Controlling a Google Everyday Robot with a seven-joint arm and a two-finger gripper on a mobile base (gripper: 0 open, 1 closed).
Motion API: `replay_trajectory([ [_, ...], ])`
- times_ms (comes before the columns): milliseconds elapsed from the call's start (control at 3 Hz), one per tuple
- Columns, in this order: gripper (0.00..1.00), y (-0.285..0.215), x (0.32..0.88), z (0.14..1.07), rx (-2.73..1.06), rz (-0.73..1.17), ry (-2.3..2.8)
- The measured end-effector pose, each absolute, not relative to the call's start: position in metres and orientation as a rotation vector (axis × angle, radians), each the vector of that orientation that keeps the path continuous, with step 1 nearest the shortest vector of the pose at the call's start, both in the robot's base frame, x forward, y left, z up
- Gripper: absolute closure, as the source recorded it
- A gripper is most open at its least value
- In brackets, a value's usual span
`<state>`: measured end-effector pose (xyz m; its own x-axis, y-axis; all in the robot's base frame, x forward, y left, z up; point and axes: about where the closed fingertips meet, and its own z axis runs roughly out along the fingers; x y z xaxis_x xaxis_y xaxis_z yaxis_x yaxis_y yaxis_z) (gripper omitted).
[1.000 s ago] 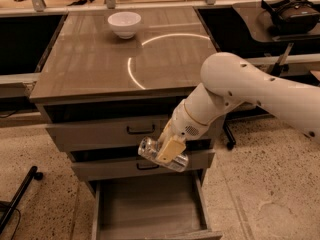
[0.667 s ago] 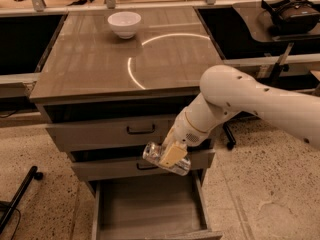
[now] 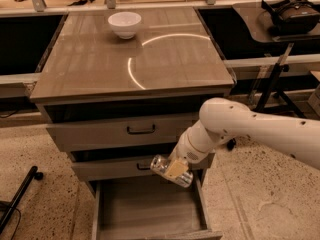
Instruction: Place redbull can into bottom drawer
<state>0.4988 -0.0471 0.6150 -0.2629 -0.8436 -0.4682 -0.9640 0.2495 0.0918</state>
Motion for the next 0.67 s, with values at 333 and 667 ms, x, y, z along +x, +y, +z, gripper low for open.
replay_trajectory([
  [333,1.0,-0.049,0.501,0.575,-1.622,0.557,2.238],
  [667,1.0,-0.045,0.5,0.53,-1.587,0.636,2.259],
])
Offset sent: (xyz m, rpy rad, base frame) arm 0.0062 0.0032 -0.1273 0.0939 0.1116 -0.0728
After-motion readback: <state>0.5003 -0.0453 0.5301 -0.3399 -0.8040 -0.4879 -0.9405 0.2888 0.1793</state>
